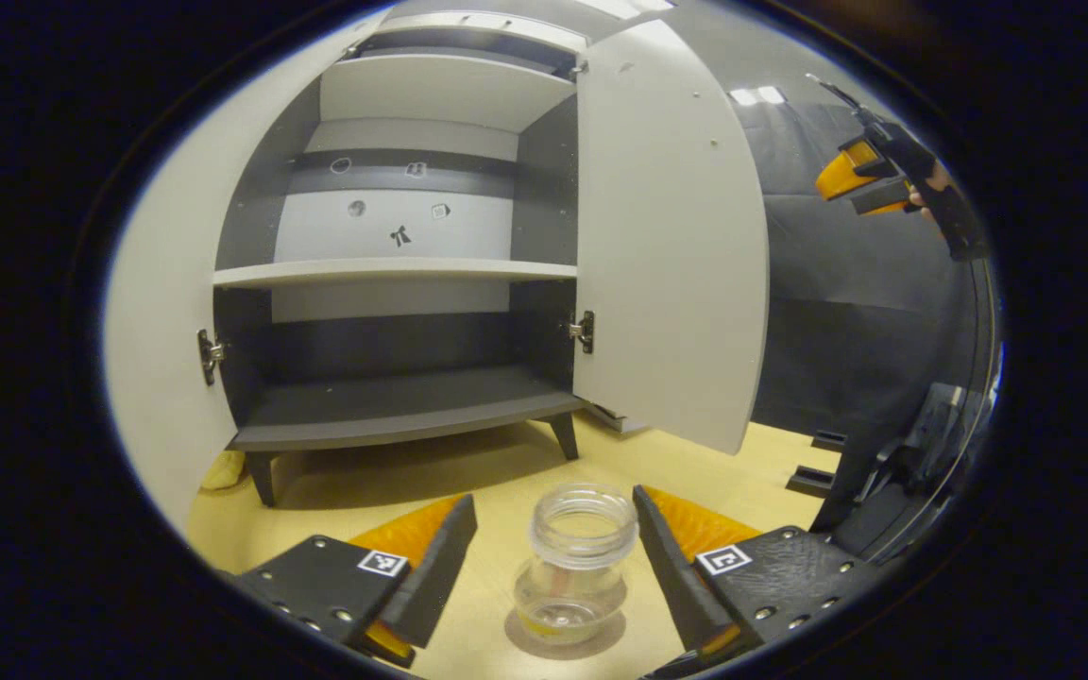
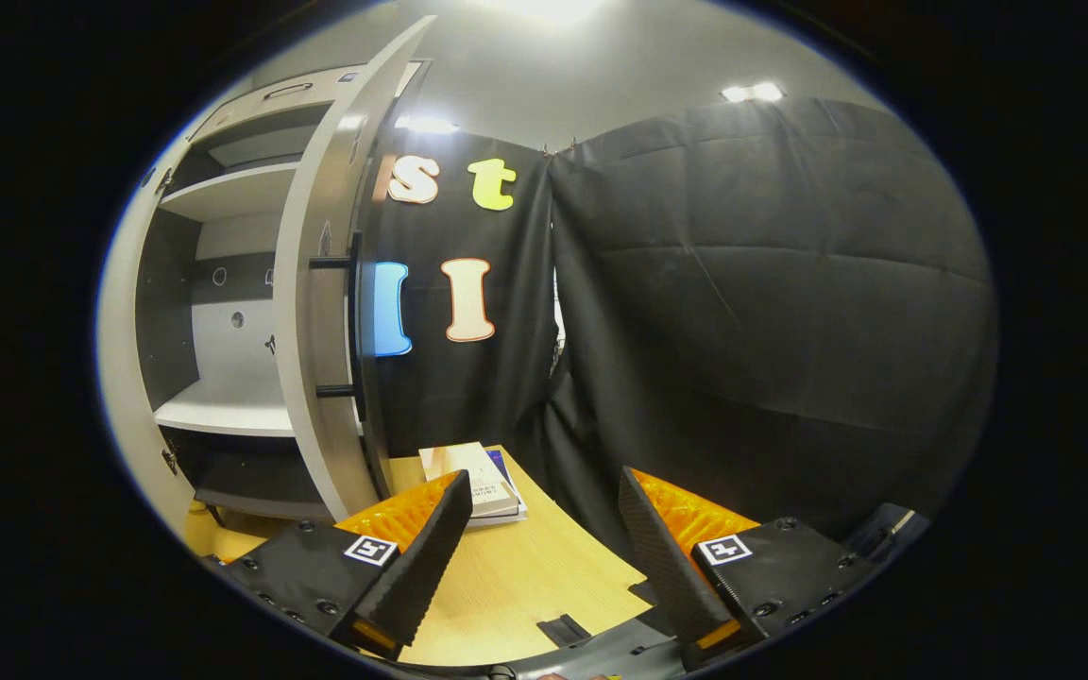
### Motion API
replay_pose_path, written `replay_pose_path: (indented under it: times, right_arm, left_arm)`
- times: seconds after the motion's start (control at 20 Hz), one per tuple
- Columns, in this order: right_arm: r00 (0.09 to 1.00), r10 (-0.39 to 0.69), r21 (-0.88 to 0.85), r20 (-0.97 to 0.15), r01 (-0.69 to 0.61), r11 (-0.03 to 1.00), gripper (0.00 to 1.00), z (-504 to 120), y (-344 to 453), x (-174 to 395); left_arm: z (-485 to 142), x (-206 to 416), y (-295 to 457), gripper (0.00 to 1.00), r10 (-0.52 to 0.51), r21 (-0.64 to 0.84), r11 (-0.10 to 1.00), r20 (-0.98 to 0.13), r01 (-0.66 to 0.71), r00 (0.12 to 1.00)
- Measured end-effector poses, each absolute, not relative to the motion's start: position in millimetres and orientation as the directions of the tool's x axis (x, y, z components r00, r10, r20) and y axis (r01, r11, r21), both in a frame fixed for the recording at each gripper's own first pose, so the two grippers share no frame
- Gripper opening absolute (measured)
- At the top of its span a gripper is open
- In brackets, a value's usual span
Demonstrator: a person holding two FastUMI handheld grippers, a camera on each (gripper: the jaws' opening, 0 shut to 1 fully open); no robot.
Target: Grasp the bottle in the cabinet with the left hand and place it on the coaster, then close the right door with the right hand and the left door with the left hand.
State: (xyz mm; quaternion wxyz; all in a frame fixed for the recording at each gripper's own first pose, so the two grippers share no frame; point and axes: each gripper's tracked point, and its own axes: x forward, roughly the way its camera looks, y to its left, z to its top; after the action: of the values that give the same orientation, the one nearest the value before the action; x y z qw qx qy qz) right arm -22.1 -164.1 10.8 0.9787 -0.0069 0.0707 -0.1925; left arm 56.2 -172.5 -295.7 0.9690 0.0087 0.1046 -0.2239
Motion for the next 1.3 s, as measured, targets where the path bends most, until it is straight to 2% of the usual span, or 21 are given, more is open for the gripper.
replay_pose_path:
  times: [0.05,0.25,0.3,0.35,0.45,0.5,0.65,0.8,0.9,1.3]
  right_arm:
    - [0.917,-0.376,-0.033,-0.136,0.375,0.926,1.00,10.1,-163.4,-20.7]
    - [0.917,-0.374,0.009,-0.138,0.379,0.925,1.00,9.5,-175.7,-7.7]
    - [0.919,-0.371,0.019,-0.131,0.377,0.926,0.96,11.3,-179.5,-1.7]
    - [0.922,-0.365,0.026,-0.125,0.371,0.928,1.00,11.1,-183.0,6.0]
    - [0.931,-0.340,0.035,-0.130,0.347,0.937,0.96,9.1,-189.7,25.5]
    - [0.937,-0.323,0.039,-0.131,0.331,0.943,1.00,10.4,-192.4,35.7]
    - [0.957,-0.271,0.047,-0.101,0.277,0.960,0.97,21.0,-200.6,60.5]
    - [0.976,-0.204,0.040,-0.083,0.207,0.977,0.99,28.6,-204.8,83.4]
    - [0.986,-0.156,0.029,-0.063,0.158,0.987,0.97,36.8,-205.7,92.9]
    - [0.996,0.087,-0.015,-0.006,-0.087,0.996,0.99,58.2,-187.5,119.3]
  left_arm:
    - [-292.0,54.2,-172.7,0.95,-0.437,-0.056,0.898,-0.211,0.436,0.874]
    - [-256.8,35.5,-159.2,0.95,-0.401,-0.153,0.914,-0.197,0.376,0.894]
    - [-243.2,29.0,-151.4,0.95,-0.371,-0.170,0.924,-0.191,0.342,0.909]
    - [-228.7,22.6,-141.2,1.00,-0.331,-0.181,0.937,-0.186,0.299,0.925]
    - [-197.5,11.4,-116.7,1.00,-0.228,-0.183,0.963,-0.174,0.196,0.958]
    - [-180.7,7.6,-104.6,0.95,-0.170,-0.168,0.975,-0.163,0.143,0.972]
    - [-133.0,1.2,-69.8,0.95,0.002,-0.074,0.997,-0.137,-0.012,0.991]
    - [-84.2,-1.6,-52.0,0.95,0.114,-0.007,0.993,-0.116,-0.115,0.987]
    - [-55.3,-4.4,-49.8,0.95,0.156,0.007,0.988,-0.114,-0.157,0.981]
    - [18.7,13.2,-54.1,0.95,0.249,0.015,0.968,-0.120,-0.249,0.961]
